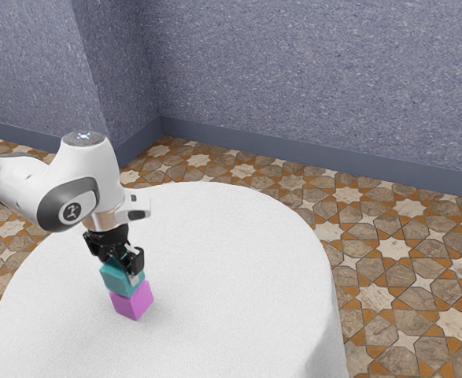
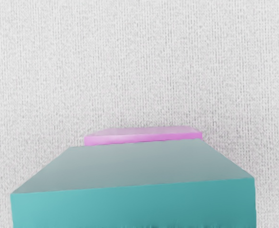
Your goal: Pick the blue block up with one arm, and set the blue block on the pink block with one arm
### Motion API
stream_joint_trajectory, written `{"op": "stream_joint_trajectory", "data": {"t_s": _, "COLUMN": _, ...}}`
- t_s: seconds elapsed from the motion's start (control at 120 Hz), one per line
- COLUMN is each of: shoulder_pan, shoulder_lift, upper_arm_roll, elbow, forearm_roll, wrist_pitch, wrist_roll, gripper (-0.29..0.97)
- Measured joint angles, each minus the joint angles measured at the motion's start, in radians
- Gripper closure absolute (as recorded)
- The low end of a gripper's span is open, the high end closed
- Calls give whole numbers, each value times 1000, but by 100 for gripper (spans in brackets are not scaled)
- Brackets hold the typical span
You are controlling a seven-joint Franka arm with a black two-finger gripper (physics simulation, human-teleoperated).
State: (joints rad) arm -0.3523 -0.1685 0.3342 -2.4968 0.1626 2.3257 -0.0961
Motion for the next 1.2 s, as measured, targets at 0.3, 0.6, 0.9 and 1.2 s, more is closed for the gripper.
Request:
{"op": "stream_joint_trajectory", "data": {"t_s": 0.3, "shoulder_pan": 0, "shoulder_lift": 6, "upper_arm_roll": 0, "elbow": -1, "forearm_roll": -26, "wrist_pitch": 34, "wrist_roll": 1, "gripper": 31}}
{"op": "stream_joint_trajectory", "data": {"t_s": 0.6, "shoulder_pan": 1, "shoulder_lift": 6, "upper_arm_roll": 1, "elbow": -2, "forearm_roll": -25, "wrist_pitch": 32, "wrist_roll": 4, "gripper": 31}}
{"op": "stream_joint_trajectory", "data": {"t_s": 0.9, "shoulder_pan": 2, "shoulder_lift": 8, "upper_arm_roll": 2, "elbow": -2, "forearm_roll": -24, "wrist_pitch": 24, "wrist_roll": 10, "gripper": 31}}
{"op": "stream_joint_trajectory", "data": {"t_s": 1.2, "shoulder_pan": 1, "shoulder_lift": 8, "upper_arm_roll": 2, "elbow": -1, "forearm_roll": -26, "wrist_pitch": 6, "wrist_roll": 15, "gripper": 29}}
